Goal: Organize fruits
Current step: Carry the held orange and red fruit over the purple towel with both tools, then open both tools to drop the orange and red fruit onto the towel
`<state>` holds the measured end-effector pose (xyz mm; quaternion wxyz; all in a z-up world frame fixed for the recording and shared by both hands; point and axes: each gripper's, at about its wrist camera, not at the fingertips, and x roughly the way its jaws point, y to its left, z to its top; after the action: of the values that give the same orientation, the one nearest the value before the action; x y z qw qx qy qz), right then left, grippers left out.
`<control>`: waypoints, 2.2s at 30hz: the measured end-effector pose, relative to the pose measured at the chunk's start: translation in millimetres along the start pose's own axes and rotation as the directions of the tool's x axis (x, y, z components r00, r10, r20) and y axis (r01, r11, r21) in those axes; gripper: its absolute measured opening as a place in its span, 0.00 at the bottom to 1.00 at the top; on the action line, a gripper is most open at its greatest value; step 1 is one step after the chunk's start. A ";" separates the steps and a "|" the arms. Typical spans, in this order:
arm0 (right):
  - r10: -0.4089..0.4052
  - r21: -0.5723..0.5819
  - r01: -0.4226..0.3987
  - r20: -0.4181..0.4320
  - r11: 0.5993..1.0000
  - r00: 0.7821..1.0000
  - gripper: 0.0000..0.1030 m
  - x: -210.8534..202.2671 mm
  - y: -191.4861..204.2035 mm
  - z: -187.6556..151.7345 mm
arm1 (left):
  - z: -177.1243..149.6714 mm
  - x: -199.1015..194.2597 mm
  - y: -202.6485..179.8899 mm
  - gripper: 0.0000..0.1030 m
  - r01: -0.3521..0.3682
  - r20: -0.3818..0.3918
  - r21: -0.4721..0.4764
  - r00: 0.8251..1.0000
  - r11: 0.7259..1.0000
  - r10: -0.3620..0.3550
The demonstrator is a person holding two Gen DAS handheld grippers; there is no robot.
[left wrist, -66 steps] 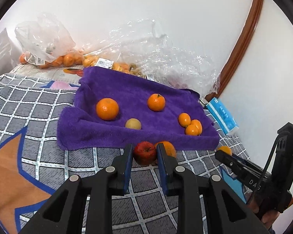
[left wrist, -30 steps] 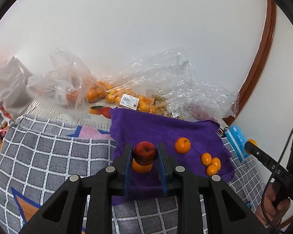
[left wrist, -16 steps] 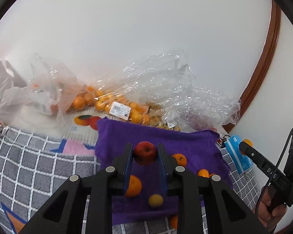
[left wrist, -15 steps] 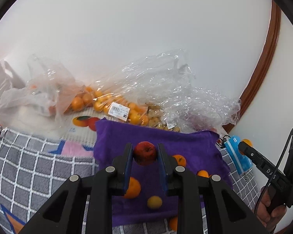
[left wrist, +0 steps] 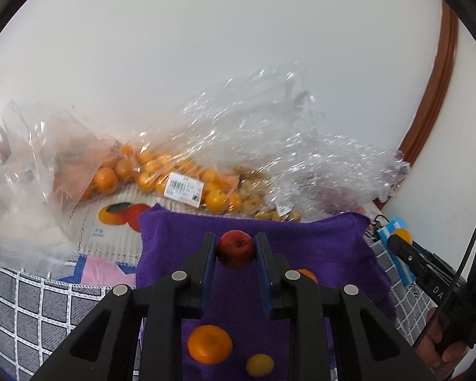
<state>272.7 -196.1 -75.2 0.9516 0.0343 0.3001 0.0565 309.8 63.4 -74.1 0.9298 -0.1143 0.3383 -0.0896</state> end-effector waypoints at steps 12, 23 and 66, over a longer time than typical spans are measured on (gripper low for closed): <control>-0.032 -0.005 0.031 -0.098 0.999 0.995 0.34 39.3 -9.8 -19.6 | -11.8 25.8 19.0 0.23 -0.013 -0.072 -0.013 0.997 1.000 0.012; -0.041 -0.009 0.040 -0.149 0.999 0.988 0.34 58.8 -10.2 -31.9 | -22.6 46.2 20.1 0.23 -0.015 -0.129 0.001 0.992 1.000 0.015; -0.092 -0.008 0.092 -0.158 0.996 0.983 0.56 15.3 5.8 -32.5 | -34.9 1.4 0.9 0.62 -0.010 -0.187 0.055 0.982 0.998 0.020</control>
<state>265.9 -187.4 -109.8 0.9265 0.0153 0.3757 0.0152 288.3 58.6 -101.2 0.8971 -0.0778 0.4228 -0.1019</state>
